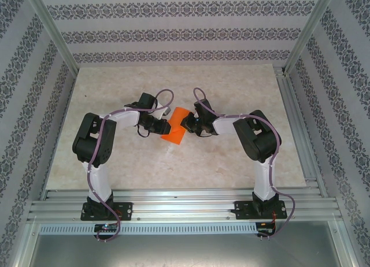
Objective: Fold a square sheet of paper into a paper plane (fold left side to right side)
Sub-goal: Fold the triangle a second time at the center of the table.
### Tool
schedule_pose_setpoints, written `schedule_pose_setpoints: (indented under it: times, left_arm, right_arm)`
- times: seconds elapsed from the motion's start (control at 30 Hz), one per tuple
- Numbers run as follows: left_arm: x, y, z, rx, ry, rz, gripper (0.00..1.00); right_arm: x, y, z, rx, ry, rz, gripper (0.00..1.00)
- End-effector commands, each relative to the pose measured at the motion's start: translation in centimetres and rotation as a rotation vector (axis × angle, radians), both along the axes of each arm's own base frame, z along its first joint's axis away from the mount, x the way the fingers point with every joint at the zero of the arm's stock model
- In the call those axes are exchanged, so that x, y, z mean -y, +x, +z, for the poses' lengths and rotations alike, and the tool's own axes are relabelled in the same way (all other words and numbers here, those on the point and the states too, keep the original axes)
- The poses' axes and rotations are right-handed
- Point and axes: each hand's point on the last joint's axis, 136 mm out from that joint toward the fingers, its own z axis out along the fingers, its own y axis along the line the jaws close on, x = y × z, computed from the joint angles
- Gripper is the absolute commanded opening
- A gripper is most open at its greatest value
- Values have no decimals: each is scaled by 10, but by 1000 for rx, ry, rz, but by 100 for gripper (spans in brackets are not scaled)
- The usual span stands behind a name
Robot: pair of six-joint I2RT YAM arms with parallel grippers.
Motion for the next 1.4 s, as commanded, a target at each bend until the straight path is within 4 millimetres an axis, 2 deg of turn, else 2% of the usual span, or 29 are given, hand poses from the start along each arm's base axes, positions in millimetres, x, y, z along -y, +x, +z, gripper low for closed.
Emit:
schedule_pose_setpoints:
  times: [0.0, 0.4, 0.7, 0.8, 0.97, 1.07, 1.2, 1.3, 1.37]
  left_arm:
    - [2, -7, -10, -13, 21, -24, 18]
    - [-5, -17, -31, -51, 85, -31, 19]
    - [-13, -19, -41, -54, 134, -29, 19]
    - [-16, -22, -44, -62, 149, -34, 19]
    - [-13, -26, -49, -74, 145, -42, 19]
    - [-12, -27, -49, -75, 142, -45, 18]
    - [-11, -26, -48, -70, 139, -44, 18]
    - [-11, -26, -48, -71, 140, -46, 18]
    - [-10, -26, -48, -70, 139, -48, 18]
  right_arm:
    - [4, -22, -31, -62, -86, 33, 10]
    - [4, -22, -28, -53, -88, 36, 10]
    - [6, -23, -25, -45, -92, 38, 11]
    - [5, -15, -9, 4, -73, 43, 11]
    - [12, -4, 35, 106, -93, 51, 14]
    - [11, -6, 50, 127, -76, 42, 11]
    - [-11, -18, 44, 105, -31, 45, 9]
    - [-26, -25, 32, 76, -14, 34, 8]
    - [-29, -26, 23, 57, -18, 17, 8]
